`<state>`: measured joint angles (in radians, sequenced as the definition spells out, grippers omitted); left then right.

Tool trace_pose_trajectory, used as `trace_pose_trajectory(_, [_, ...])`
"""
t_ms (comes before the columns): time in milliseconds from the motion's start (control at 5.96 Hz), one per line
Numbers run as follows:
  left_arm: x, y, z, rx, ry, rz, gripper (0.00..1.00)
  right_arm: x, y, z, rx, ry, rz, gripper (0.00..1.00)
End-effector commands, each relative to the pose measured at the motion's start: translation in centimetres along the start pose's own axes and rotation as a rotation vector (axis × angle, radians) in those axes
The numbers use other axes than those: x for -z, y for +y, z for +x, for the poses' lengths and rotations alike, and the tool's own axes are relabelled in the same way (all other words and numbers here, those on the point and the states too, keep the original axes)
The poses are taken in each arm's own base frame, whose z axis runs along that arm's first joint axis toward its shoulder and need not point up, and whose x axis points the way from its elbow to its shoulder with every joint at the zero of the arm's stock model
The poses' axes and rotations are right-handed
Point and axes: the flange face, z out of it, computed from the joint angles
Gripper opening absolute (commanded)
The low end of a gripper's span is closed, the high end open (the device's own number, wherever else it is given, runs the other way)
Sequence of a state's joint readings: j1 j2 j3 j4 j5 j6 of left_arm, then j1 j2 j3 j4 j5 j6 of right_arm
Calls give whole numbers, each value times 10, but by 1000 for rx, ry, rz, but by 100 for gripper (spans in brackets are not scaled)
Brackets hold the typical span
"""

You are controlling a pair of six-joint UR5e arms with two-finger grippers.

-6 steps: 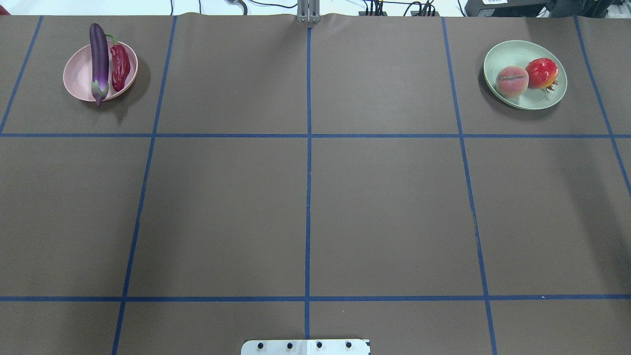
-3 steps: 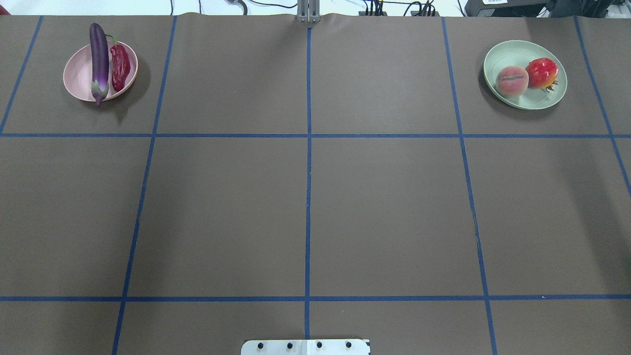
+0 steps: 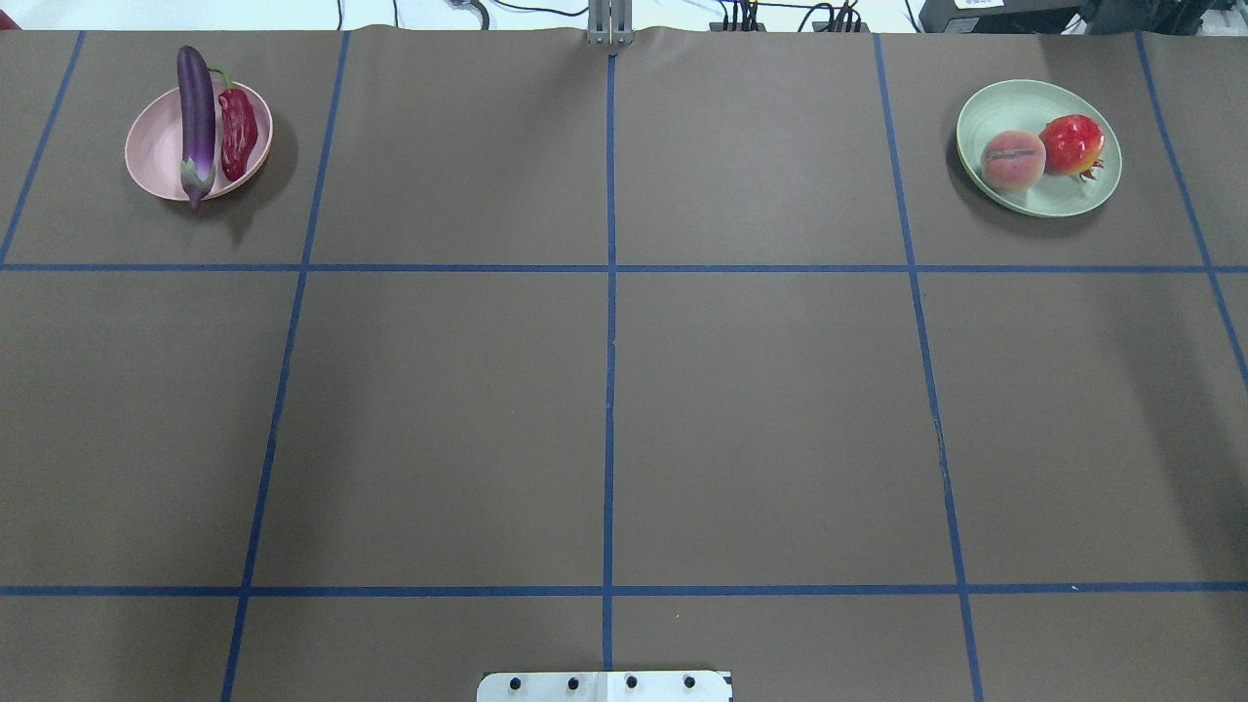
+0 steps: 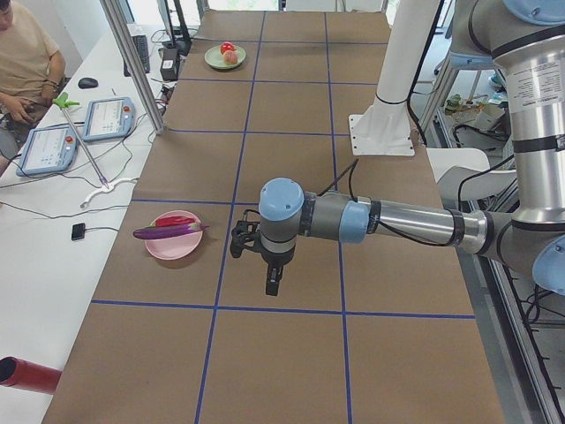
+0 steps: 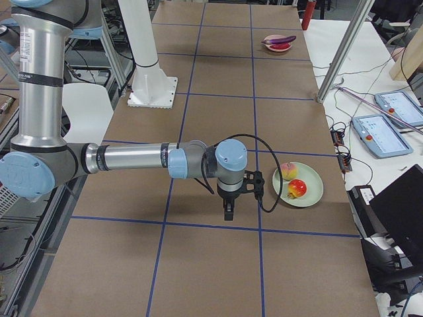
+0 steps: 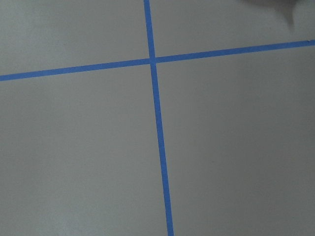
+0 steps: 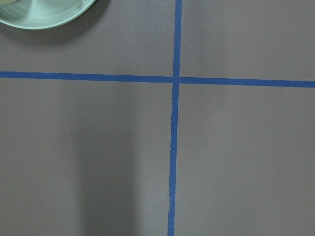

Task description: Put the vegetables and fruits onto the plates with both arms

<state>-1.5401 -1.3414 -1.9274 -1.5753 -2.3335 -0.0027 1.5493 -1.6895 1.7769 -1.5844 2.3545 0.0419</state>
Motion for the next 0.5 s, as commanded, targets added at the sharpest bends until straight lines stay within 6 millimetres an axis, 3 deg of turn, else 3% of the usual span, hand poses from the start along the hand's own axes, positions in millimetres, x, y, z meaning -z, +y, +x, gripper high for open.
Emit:
trace_pose_trajectory(0, [0,0,4,0,35,0,100,3,-2,-4,5,-5,9,100])
trace_pose_trajectory(336, [0,2,5,1,43,-1,100,3,-4,-5,-2,-25,7,100])
